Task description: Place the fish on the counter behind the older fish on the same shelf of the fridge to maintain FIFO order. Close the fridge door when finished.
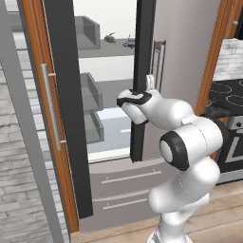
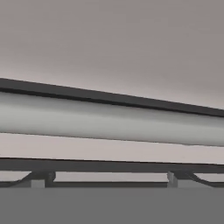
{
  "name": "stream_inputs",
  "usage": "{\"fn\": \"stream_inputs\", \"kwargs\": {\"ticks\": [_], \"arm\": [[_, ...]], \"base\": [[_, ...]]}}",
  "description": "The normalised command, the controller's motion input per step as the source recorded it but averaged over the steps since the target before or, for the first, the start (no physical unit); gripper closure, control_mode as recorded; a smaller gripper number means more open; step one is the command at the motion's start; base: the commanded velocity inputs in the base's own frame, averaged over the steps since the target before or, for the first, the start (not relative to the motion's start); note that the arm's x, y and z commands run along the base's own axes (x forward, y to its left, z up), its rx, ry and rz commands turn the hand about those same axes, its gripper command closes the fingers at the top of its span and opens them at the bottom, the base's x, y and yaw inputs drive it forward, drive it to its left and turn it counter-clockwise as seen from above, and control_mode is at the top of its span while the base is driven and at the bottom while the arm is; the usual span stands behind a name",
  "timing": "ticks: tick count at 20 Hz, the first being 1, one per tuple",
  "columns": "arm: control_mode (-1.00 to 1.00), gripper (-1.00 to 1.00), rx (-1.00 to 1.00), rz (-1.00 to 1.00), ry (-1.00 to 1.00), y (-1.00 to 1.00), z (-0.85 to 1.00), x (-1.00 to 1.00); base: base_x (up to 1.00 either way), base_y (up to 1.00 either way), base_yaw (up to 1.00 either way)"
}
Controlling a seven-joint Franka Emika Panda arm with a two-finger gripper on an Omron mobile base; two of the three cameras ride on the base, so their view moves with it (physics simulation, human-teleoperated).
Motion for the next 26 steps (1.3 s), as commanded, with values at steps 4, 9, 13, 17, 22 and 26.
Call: {"fn": "stream_inputs", "kwargs": {"ticks": [4,9,13,17,22,26], "arm": [[-1.0,-1.0,0.0,-0.06,0.39,0.18,0.25,0.6],[-1.0,-1.0,0.0,0.0,0.37,0.61,0.13,0.5],[-1.0,-1.0,0.0,0.0,0.28,0.69,0.2,0.11],[-1.0,-1.0,0.0,0.01,0.11,0.81,0.2,-0.22],[-1.0,-1.0,0.0,0.0,0.12,0.71,0.34,-0.24],[-1.0,-1.0,-0.01,0.0,0.05,0.25,0.48,-0.83]], "base": [[0.0,0.0,0.0],[0.0,0.0,0.0],[0.0,0.0,0.0],[0.0,0.0,0.0],[0.0,0.0,0.0],[0.0,0.0,0.0]]}}
